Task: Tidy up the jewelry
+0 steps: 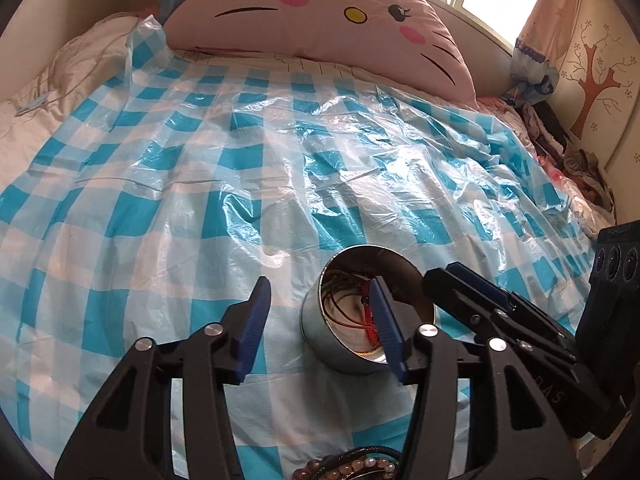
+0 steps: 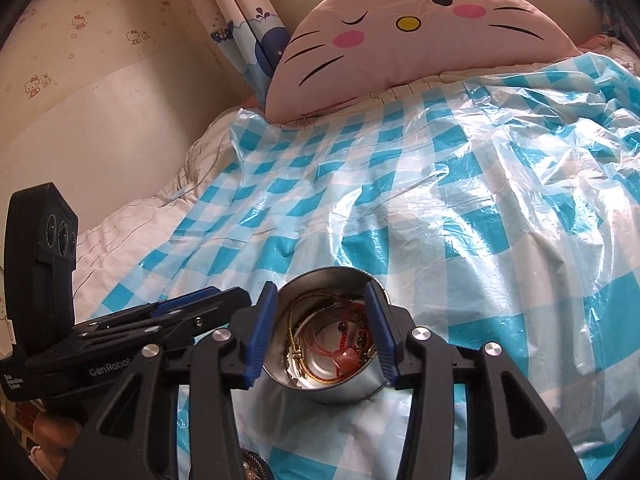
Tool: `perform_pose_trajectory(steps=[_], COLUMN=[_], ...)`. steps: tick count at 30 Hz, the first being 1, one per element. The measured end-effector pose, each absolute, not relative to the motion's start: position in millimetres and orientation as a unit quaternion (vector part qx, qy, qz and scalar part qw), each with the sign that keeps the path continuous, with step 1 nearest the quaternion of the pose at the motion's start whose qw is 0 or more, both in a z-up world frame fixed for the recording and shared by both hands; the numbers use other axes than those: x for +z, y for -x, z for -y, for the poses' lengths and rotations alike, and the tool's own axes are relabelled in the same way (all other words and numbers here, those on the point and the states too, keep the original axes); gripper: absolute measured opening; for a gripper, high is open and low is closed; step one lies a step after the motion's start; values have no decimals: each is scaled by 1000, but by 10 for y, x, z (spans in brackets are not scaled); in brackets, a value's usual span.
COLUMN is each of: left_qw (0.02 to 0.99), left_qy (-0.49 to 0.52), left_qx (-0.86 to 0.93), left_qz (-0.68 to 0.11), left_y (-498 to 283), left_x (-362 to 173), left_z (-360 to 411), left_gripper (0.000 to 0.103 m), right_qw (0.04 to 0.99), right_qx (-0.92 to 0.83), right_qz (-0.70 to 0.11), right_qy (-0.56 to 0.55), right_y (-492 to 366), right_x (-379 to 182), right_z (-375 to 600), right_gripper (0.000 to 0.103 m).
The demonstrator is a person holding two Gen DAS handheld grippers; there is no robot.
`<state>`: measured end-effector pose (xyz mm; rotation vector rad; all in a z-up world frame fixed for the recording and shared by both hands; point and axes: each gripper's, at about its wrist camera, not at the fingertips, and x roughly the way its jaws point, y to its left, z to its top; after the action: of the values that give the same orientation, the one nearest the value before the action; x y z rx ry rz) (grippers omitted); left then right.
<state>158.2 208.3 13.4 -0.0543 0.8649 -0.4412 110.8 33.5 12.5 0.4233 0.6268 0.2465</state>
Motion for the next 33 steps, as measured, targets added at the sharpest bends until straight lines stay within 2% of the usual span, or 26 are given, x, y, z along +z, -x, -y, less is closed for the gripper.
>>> perform_pose_trajectory(steps=[5, 13, 18, 25, 26, 28, 29, 30, 33], left_qw=[884, 867, 864, 864, 864, 864, 864, 864, 865], left_qy=[39, 9, 3, 13, 13, 10, 8, 6, 5], left_qx=[-201, -208, -218, -212, -212, -213, -213, -213, -212], left_qz=[-420, -453, -454, -457, -457, -456, -456, -456, -454], left_y=[-1423, -1048, -881, -829, -821, -813, -800, -791, -761], left_x=[125, -49, -54, -51, -49, -46, -45, -43, -32], left_z=[-2316, -2494, -2612, -2722, -2723, -2728, -2726, -2733, -2744], left_gripper=[51, 53, 56, 60, 60, 60, 60, 60, 61], right_qw=[924, 912, 867, 824, 818, 808, 812, 812, 820], right_qx=[113, 133, 222, 263, 269, 288, 287, 292, 294], right_qz=[-298, -331, -394, -479, -486, -488, -484, -480, -466], right_qy=[-211, -201, -210, -149, -151, -160, -157, -155, -155], right_y=[-840, -342, -251, -291, -282, -257, -238, -215, -124], right_x=[225, 141, -50, -232, -271, -299, -280, -256, -172], right_z=[-327, -447, -586, -803, -810, -815, -808, -803, -764], right_gripper=[47, 51, 51, 51, 50, 30, 23, 8, 8])
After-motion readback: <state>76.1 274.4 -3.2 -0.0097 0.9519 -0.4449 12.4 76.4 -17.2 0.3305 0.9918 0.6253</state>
